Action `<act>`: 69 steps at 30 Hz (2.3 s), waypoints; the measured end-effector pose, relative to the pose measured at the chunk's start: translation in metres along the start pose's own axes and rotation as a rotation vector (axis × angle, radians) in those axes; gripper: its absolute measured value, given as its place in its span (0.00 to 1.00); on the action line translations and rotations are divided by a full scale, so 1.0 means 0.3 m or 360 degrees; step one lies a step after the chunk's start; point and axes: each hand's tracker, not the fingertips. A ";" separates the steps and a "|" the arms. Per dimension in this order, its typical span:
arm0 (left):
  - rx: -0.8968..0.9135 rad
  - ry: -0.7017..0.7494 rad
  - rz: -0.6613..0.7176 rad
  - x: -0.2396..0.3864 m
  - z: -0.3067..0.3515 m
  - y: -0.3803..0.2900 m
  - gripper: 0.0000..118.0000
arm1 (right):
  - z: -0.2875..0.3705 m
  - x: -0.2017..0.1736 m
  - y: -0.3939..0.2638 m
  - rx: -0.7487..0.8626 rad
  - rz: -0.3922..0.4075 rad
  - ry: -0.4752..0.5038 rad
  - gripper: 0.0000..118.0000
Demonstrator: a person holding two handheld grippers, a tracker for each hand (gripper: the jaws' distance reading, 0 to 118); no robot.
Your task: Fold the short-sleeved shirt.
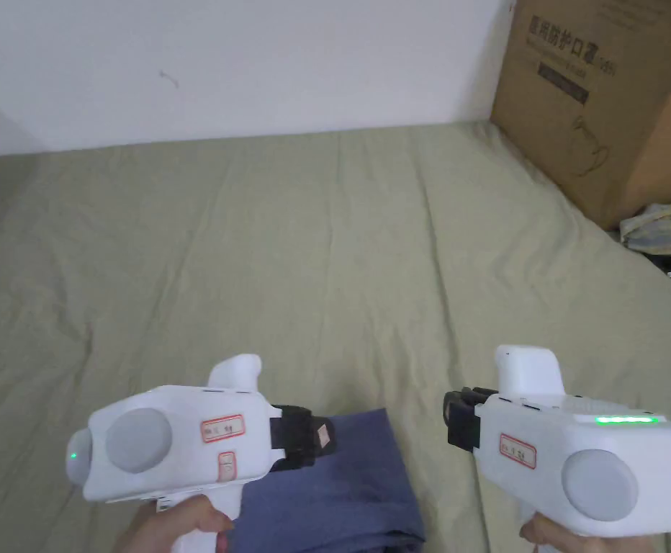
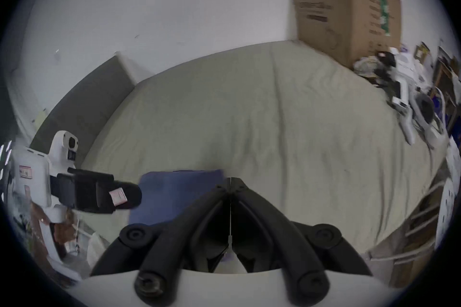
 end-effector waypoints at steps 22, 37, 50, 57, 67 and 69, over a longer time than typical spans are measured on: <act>0.0035 -0.0148 0.0593 -0.476 0.099 -0.207 0.49 | -0.431 -0.200 -0.093 -0.0744 0.0052 0.0174 0.01; -0.0043 -0.0522 0.0887 -0.460 -0.207 -0.160 0.99 | -0.424 -0.170 -0.107 -0.0708 -0.0022 0.0213 0.01; -0.0225 -0.0157 0.0598 -0.459 -0.121 -0.083 0.27 | -0.243 -0.280 0.024 -0.0131 0.0140 0.0105 0.01; -0.0215 0.0191 0.0336 -0.533 0.101 0.013 0.27 | -0.099 -0.460 0.139 0.0450 0.0270 -0.0040 0.01; -0.0284 0.0999 -0.0004 -0.748 0.457 0.109 0.27 | -0.053 -0.627 0.131 0.0693 0.0365 -0.0108 0.01; -0.0299 0.1116 -0.0026 -0.797 0.511 0.118 0.27 | -0.071 -0.653 0.125 0.0682 0.0366 -0.0126 0.01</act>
